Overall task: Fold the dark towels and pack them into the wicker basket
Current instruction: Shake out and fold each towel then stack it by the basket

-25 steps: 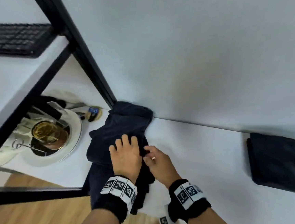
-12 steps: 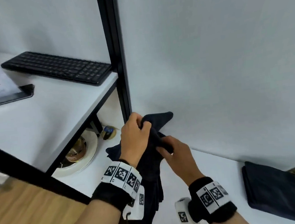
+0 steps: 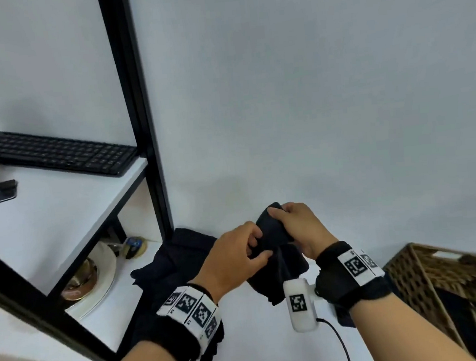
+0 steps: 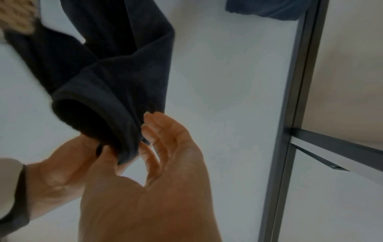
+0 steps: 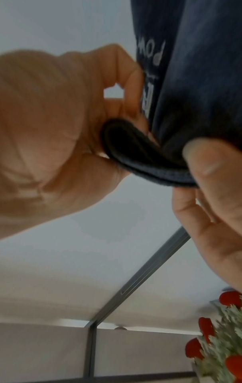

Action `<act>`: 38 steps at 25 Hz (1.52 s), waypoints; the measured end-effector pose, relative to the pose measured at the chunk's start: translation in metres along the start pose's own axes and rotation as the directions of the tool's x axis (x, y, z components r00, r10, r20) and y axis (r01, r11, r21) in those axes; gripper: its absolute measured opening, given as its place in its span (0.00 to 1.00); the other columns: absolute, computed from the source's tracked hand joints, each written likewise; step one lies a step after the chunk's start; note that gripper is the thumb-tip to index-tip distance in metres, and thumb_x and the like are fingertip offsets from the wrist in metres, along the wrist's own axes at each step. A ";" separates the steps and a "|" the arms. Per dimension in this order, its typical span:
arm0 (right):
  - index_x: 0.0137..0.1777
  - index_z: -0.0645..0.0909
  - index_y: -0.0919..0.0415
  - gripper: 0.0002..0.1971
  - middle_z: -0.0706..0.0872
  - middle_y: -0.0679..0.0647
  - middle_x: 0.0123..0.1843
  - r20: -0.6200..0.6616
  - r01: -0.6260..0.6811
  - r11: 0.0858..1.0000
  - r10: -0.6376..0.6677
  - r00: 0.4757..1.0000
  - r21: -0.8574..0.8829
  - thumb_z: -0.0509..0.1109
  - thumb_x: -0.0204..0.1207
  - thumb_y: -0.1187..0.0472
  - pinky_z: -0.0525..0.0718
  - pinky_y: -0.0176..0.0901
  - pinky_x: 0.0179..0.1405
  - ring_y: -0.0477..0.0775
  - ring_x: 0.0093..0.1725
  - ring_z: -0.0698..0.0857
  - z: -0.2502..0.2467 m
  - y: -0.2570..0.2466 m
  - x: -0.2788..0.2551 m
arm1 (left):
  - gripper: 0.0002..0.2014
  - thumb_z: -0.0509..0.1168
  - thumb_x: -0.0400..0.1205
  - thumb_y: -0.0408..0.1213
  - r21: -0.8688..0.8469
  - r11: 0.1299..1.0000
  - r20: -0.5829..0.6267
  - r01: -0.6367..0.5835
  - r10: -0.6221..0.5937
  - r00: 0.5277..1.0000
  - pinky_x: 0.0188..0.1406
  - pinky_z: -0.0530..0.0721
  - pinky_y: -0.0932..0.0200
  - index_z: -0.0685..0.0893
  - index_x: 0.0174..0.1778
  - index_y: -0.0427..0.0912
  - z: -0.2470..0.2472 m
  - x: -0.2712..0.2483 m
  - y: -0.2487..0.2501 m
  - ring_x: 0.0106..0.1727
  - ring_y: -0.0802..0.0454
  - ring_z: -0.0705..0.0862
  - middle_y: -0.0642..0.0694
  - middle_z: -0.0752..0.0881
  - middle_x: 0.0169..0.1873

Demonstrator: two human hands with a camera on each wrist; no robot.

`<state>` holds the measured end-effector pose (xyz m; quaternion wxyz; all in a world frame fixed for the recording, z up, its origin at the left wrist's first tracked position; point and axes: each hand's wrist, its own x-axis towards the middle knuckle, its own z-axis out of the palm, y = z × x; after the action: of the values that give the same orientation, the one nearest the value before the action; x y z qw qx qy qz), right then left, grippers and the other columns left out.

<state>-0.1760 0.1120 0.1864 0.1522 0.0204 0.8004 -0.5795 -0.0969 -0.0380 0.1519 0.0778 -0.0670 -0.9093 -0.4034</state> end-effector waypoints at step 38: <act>0.44 0.87 0.62 0.03 0.89 0.53 0.39 -0.011 0.395 0.913 -0.398 0.917 -0.099 0.73 0.73 0.69 0.83 0.40 0.41 0.50 0.40 0.85 -0.113 -0.010 -0.037 | 0.08 0.71 0.77 0.50 0.059 0.998 -0.156 -0.038 0.047 0.987 0.43 0.80 0.58 0.80 0.43 0.52 -0.112 0.037 0.052 0.42 0.54 0.83 0.53 0.84 0.40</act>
<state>-0.1676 0.2197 0.2370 0.0199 -0.1406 0.8167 -0.5593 -0.1135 -0.0846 0.2709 0.1598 -0.0521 -0.9096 -0.3801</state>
